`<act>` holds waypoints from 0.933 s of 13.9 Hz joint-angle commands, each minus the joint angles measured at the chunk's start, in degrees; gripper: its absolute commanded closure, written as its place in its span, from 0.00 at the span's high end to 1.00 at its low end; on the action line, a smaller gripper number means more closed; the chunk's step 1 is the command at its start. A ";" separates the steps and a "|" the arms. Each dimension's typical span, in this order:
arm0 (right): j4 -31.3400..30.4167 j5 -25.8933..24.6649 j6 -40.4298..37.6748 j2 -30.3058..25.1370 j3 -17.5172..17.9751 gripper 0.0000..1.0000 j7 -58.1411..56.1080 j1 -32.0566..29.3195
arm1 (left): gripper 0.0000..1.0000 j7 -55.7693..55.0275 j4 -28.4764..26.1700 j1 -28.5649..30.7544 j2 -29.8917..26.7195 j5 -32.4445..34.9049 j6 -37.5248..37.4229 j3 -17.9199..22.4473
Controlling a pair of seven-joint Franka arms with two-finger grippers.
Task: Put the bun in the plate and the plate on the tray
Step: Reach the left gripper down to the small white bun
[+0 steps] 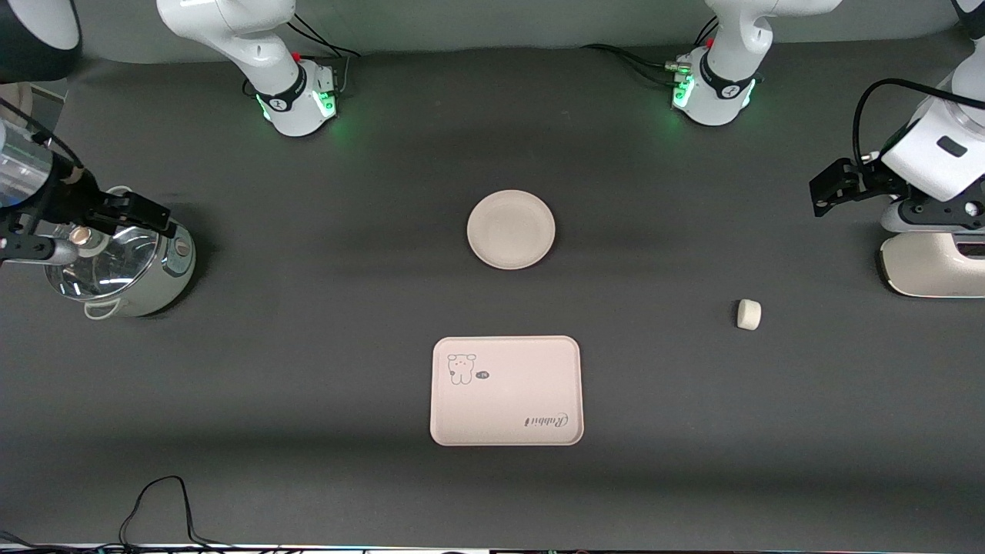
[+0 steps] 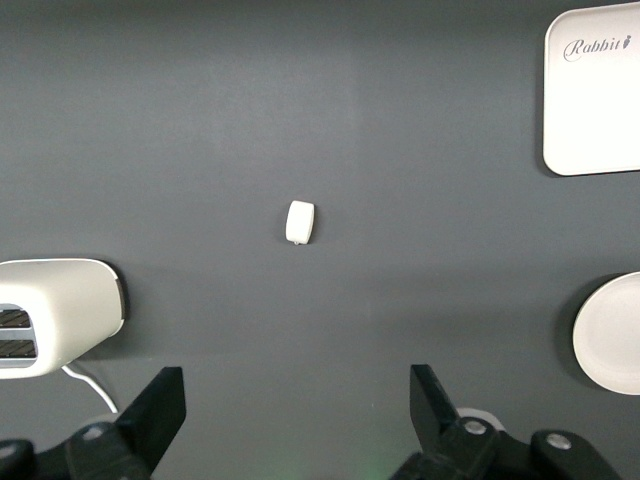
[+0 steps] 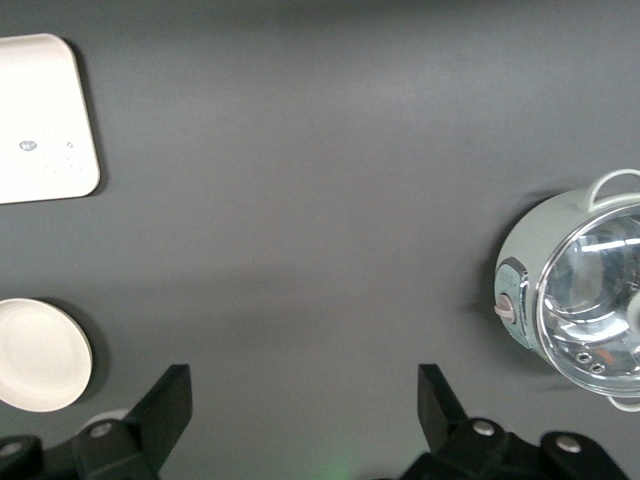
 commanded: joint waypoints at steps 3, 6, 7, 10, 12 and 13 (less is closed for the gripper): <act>-0.48 -0.72 0.12 -0.96 -2.61 1.00 -4.96 0.25 | 1.00 -0.59 1.17 0.01 0.50 0.84 -1.50 -0.18; -0.49 0.59 -1.01 -1.22 -4.45 1.00 -6.30 0.33 | 1.00 -0.78 1.09 0.89 1.11 0.67 -1.24 -0.18; -0.40 0.60 -1.54 -1.13 -4.45 1.00 -6.22 0.33 | 1.00 -0.77 1.09 0.98 1.12 0.66 -1.24 -0.18; -0.57 0.60 -2.42 -1.31 -4.63 1.00 -6.40 0.33 | 1.00 -0.51 0.39 0.98 0.85 0.32 -0.80 -0.18; -0.75 0.60 -2.42 -1.13 -4.54 1.00 -6.49 0.42 | 1.00 -0.16 -2.50 1.24 -0.37 -0.47 2.08 0.08; -0.75 0.69 -2.42 -1.13 -4.54 1.00 -6.49 0.42 | 1.00 -0.07 -5.47 1.33 -2.29 -1.17 3.84 0.70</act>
